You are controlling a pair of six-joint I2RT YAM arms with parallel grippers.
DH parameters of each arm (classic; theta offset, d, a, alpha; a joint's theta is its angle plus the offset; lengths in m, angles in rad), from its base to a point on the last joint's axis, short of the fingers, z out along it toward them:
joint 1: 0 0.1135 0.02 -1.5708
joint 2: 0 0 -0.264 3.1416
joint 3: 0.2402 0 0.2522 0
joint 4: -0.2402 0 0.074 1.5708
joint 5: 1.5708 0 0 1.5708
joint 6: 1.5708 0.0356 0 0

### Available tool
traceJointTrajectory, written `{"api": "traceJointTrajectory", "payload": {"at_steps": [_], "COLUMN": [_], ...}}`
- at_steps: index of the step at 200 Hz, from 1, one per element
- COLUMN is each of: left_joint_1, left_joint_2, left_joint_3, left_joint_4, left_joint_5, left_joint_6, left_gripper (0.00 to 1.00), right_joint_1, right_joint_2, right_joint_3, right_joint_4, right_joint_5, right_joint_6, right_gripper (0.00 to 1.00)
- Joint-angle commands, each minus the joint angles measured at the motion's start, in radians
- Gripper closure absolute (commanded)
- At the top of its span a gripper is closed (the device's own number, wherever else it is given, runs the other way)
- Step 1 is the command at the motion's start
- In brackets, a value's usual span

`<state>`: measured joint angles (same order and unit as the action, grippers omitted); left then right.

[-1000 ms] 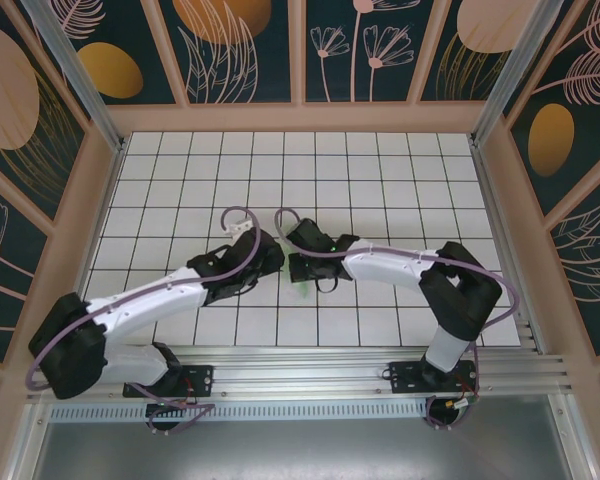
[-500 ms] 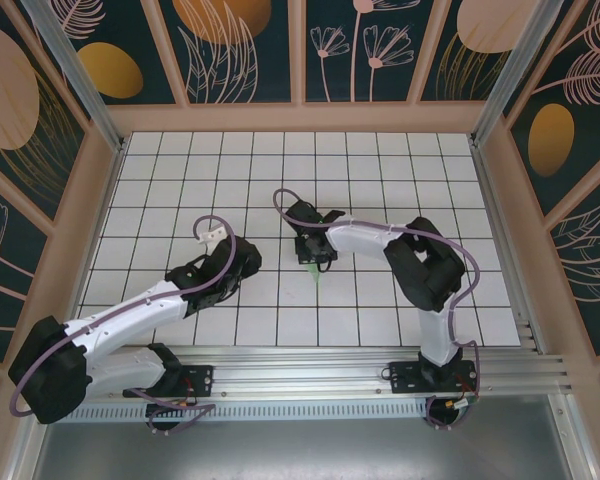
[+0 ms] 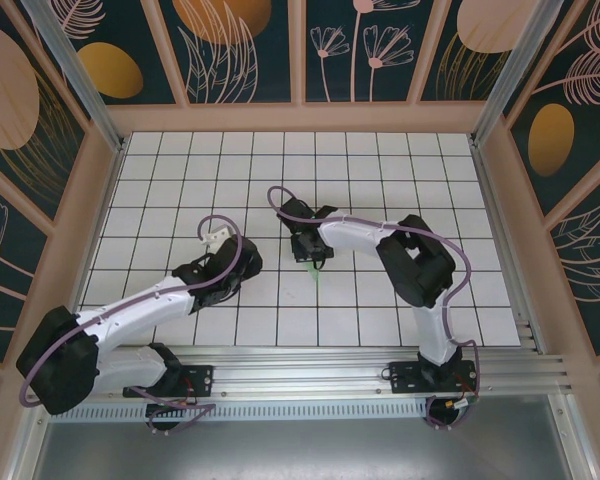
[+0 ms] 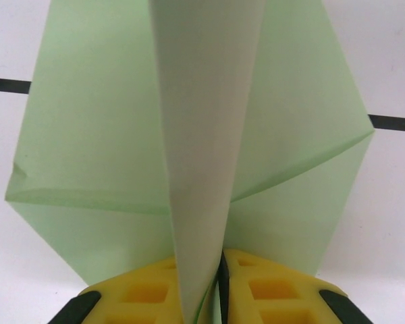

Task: Fold a paper plane with a square sheet of paper (pick it up from the middle)
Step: Move the paper plane to the center of the table.

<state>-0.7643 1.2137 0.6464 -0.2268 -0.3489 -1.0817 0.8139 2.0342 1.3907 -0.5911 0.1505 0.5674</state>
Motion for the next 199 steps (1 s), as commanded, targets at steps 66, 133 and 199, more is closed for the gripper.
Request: {"api": "traceJointTrajectory", "payload": {"at_steps": [66, 133, 199], "left_joint_1": [0.009, 0.051, 0.181], "left_joint_2": [0.027, 0.024, 0.013], "left_joint_3": [0.054, 0.109, 0.149], "left_joint_4": [0.002, -0.047, -0.050], "left_joint_5": [-0.007, -0.086, -0.096], "left_joint_6": [0.021, 0.108, 0.213], "left_gripper": [0.51, 0.50, 0.50], "right_joint_1": [0.005, -0.007, -0.011], "right_joint_2": [0.060, -0.096, -0.346], "right_joint_3": [0.047, 0.121, 0.093], "right_joint_4": [-0.047, -0.070, -0.035], "right_joint_5": [0.027, 0.081, 0.257], "right_joint_6": [0.064, 0.063, 0.021], "right_gripper": [0.88, 0.68, 0.53]}}
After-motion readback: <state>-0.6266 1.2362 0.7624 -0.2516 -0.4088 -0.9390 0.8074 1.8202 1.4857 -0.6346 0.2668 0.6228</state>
